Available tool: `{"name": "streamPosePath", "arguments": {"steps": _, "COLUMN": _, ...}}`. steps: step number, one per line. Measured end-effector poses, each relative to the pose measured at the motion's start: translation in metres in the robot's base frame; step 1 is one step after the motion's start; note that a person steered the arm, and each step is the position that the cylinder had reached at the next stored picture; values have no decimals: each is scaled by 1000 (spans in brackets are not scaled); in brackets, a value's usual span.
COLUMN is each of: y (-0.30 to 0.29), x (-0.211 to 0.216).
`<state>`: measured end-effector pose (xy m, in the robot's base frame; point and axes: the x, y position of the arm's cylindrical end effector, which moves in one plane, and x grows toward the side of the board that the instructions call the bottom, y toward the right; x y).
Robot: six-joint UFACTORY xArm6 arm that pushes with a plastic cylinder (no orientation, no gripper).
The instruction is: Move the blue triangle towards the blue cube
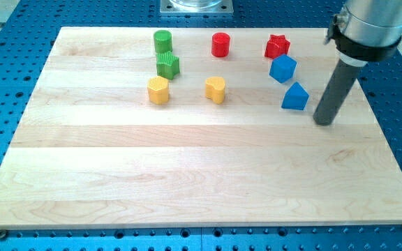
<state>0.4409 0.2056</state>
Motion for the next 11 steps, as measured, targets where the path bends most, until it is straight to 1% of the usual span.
{"name": "streamPosePath", "arguments": {"steps": 1, "y": -11, "x": -15}}
{"name": "streamPosePath", "arguments": {"steps": 2, "y": -50, "x": -16}}
{"name": "streamPosePath", "arguments": {"steps": 3, "y": -64, "x": -17}}
{"name": "streamPosePath", "arguments": {"steps": 4, "y": -63, "x": 49}}
{"name": "streamPosePath", "arguments": {"steps": 5, "y": -63, "x": 87}}
{"name": "streamPosePath", "arguments": {"steps": 6, "y": -63, "x": 87}}
{"name": "streamPosePath", "arguments": {"steps": 7, "y": -75, "x": 76}}
{"name": "streamPosePath", "arguments": {"steps": 8, "y": -104, "x": 52}}
{"name": "streamPosePath", "arguments": {"steps": 9, "y": -146, "x": 29}}
{"name": "streamPosePath", "arguments": {"steps": 10, "y": -170, "x": 15}}
{"name": "streamPosePath", "arguments": {"steps": 11, "y": -208, "x": -25}}
